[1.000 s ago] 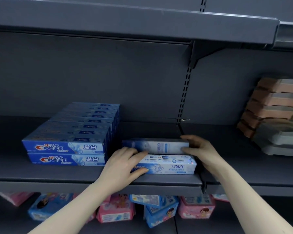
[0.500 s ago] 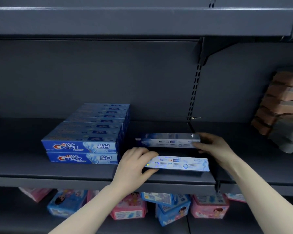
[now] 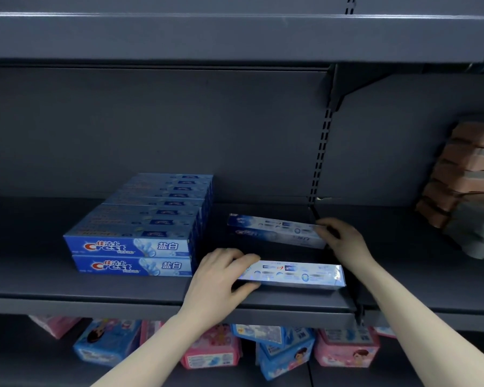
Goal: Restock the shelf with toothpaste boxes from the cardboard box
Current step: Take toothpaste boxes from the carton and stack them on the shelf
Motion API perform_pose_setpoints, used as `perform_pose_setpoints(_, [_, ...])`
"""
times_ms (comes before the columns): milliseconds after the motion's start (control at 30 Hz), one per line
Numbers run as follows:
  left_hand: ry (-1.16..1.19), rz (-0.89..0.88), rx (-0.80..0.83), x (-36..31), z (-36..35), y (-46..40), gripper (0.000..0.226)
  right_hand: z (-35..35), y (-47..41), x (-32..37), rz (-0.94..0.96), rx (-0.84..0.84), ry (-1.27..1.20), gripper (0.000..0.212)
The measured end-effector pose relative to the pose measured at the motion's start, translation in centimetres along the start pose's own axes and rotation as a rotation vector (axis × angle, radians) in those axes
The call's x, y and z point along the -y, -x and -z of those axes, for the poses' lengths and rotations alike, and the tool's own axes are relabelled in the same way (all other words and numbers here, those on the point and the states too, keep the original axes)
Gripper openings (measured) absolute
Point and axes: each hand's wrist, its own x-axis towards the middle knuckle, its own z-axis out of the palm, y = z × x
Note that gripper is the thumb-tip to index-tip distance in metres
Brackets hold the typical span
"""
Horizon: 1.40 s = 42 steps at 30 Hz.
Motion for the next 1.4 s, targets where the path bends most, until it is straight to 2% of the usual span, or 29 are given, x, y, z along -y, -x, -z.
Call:
perform_pose_setpoints(100, [0.0, 0.0, 0.0, 0.0, 0.0, 0.0, 0.035, -0.1, 0.1, 0.1, 0.072, 0.003, 0.063, 0.025])
perform_pose_setpoints(200, [-0.006, -0.005, -0.001, 0.0, 0.0, 0.0, 0.036, -0.1, 0.2, -0.2, 0.127, -0.003, 0.155, 0.036])
perform_pose_setpoints(333, [-0.011, -0.003, -0.002, 0.2, -0.2, 0.0, 0.036, -0.2, -0.5, -0.3, 0.366, -0.089, 0.402, 0.035])
perform_pose_setpoints(500, [-0.025, 0.043, -0.008, 0.0, -0.1, -0.3, 0.036, -0.8, -2.0, 0.3, 0.551, -0.047, 0.502, 0.036])
perform_pose_setpoints(900, [-0.059, 0.071, 0.004, -0.1, -0.2, -0.6, 0.037, -2.1, -6.9, 1.0, 0.484, 0.073, 0.549, 0.031])
perform_pose_setpoints(1400, [-0.069, 0.07, -0.017, 0.2, -0.5, -0.5, 0.039, -4.6, -10.9, 1.7, 0.404, 0.031, 0.667, 0.03])
